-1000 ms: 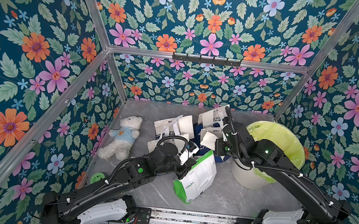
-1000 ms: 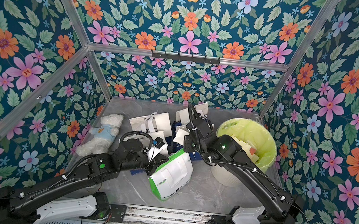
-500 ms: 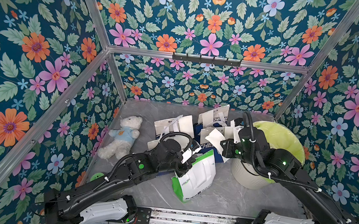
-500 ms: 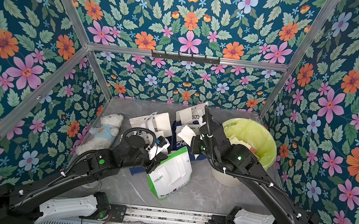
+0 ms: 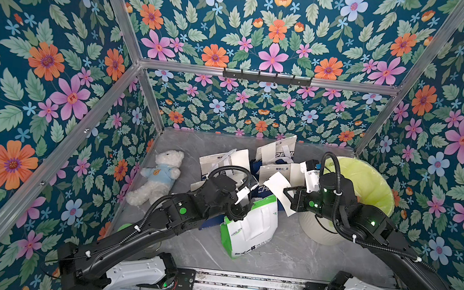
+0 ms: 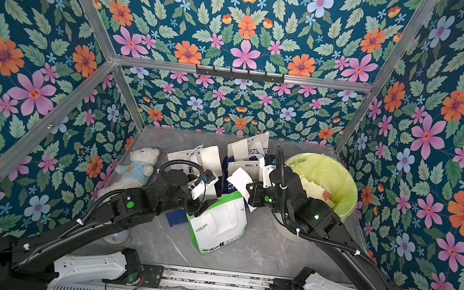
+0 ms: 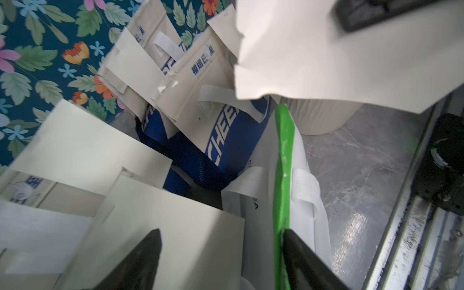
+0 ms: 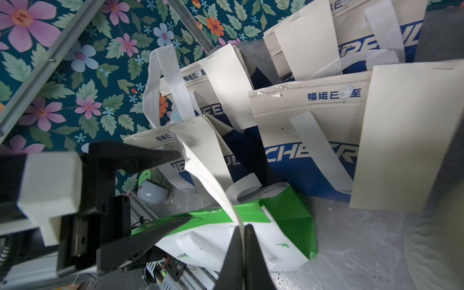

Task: Shred takeout receipts and throw away
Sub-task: Place the takeout bag at the center of the board, then shred the takeout receipt.

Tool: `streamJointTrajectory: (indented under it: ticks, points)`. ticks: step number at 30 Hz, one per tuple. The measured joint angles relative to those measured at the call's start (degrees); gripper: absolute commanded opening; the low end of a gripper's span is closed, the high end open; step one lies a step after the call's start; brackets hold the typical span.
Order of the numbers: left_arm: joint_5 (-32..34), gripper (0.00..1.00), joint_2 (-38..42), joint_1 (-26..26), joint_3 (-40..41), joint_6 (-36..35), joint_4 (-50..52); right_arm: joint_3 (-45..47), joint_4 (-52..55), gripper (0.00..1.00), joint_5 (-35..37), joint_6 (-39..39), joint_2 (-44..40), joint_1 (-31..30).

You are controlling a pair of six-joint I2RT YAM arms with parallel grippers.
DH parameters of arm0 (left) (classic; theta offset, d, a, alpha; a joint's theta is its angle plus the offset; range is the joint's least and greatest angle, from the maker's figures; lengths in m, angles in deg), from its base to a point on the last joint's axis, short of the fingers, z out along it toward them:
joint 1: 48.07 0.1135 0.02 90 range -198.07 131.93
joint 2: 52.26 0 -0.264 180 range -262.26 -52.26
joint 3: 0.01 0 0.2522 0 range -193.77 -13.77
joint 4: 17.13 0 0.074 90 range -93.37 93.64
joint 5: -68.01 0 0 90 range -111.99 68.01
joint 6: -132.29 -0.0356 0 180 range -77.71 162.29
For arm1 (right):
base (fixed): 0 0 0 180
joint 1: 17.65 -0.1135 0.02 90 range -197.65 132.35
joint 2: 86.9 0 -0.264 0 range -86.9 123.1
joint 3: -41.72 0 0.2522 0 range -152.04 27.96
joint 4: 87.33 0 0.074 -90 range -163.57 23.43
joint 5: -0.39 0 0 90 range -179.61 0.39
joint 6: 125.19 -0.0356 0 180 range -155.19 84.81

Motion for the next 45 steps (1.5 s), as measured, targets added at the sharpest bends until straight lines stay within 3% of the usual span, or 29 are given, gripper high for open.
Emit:
streamJointTrajectory:
  ticks: [3, 7, 8, 10, 16, 19, 26, 36, 40, 45]
  points:
    - [0.46, 0.99, 4.55, 0.04, 0.5, 0.76, -4.0, 2.16, -3.3, 0.0, -1.92, 0.46, -2.43, 0.0]
    - [-5.35, 0.91, 8.59, 0.2, 2.49, 1.03, -10.8, 6.16, -8.37, 0.0, -4.09, 0.63, -6.27, 0.0]
    - [-7.58, 0.85, 8.74, 0.2, 2.64, 1.53, -12.48, 6.88, -9.51, 0.0, -4.7, 0.63, -6.82, 0.0]
    - [-12.35, 0.59, 7.89, 0.2, 2.64, 2.49, -16.59, 8.33, -12.02, 0.0, -5.66, 0.63, -7.74, 0.0]
    - [-20.63, 0.68, 2.89, 0.26, 4.13, 7.32, -30.16, 14.27, -20.44, 0.0, -7.43, 0.55, -13.31, 0.0]
    - [-22.4, 0.66, 1.07, 0.46, 5.2, 10.49, -37.03, 15.91, -23.17, 0.0, -7.39, 0.42, -15.8, 0.0]
    - [-24.2, 0.47, -1.25, 0.59, 9.7, 18.56, -52.3, 16.11, -25.0, 0.0, -7.17, 0.39, -16.41, 0.0]
    - [-24.22, 0.2, -2.36, 0.66, 10.78, 24.72, -59.91, 16.39, -25.09, 0.0, -7.43, 0.11, -14.99, 0.0]
    - [-24.02, 0.19, -2.67, 0.66, 11.06, 26.05, -60.19, 16.37, -24.85, 0.0, -7.54, -0.02, -14.95, 0.0]
    - [-24.44, 0.39, -3.72, 0.66, 10.84, 27.02, -60.04, 16.22, -24.74, 0.0, -7.63, -0.07, -14.73, 0.0]
